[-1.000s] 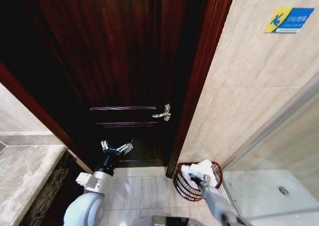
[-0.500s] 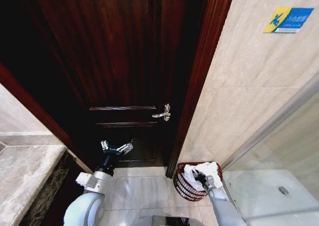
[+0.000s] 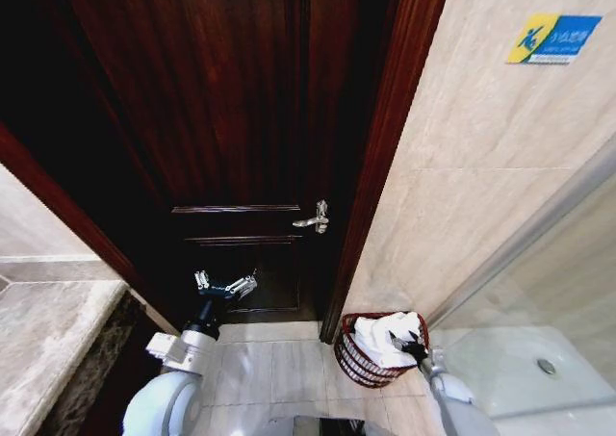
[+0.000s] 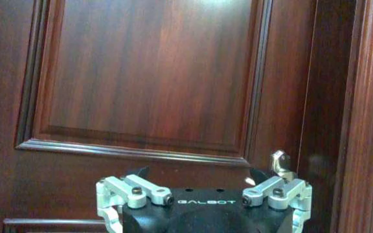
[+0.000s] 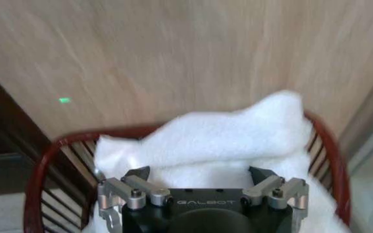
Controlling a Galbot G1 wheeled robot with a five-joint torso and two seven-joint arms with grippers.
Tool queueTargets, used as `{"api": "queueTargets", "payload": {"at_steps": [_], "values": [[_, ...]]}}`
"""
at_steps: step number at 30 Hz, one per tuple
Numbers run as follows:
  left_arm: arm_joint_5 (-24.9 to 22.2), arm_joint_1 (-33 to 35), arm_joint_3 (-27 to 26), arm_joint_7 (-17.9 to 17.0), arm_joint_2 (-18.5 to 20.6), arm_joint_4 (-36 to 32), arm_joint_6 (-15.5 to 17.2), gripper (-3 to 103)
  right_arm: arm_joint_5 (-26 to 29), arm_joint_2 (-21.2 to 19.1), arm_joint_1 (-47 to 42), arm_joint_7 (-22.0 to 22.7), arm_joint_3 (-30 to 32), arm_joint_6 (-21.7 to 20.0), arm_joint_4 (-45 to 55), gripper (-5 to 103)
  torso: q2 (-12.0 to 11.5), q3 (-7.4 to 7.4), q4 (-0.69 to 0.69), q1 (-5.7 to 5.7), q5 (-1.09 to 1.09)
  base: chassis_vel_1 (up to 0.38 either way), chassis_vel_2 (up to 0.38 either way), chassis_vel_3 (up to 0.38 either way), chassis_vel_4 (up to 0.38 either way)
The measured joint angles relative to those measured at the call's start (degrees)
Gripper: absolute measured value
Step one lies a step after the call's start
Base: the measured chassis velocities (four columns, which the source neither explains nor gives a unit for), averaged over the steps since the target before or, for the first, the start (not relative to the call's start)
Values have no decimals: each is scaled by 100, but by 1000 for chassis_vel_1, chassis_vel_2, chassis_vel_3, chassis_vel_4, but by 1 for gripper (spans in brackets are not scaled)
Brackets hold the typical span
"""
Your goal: Discard the used towel into the hamper.
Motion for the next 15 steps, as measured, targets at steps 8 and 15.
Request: {"api": "queueTargets", "payload": {"at_steps": [8, 15], "values": [[0, 0, 0, 0, 0, 0, 0, 100, 456, 104, 986, 187, -42, -694, -1409, 100, 0, 0, -2, 0, -3, 0, 0, 0, 0], [0, 0, 0, 0, 0, 0, 0, 100, 1032, 310, 1601, 394, -73, -1301, -1855, 100, 0, 0, 0, 0, -2, 0, 0, 0, 0]]}}
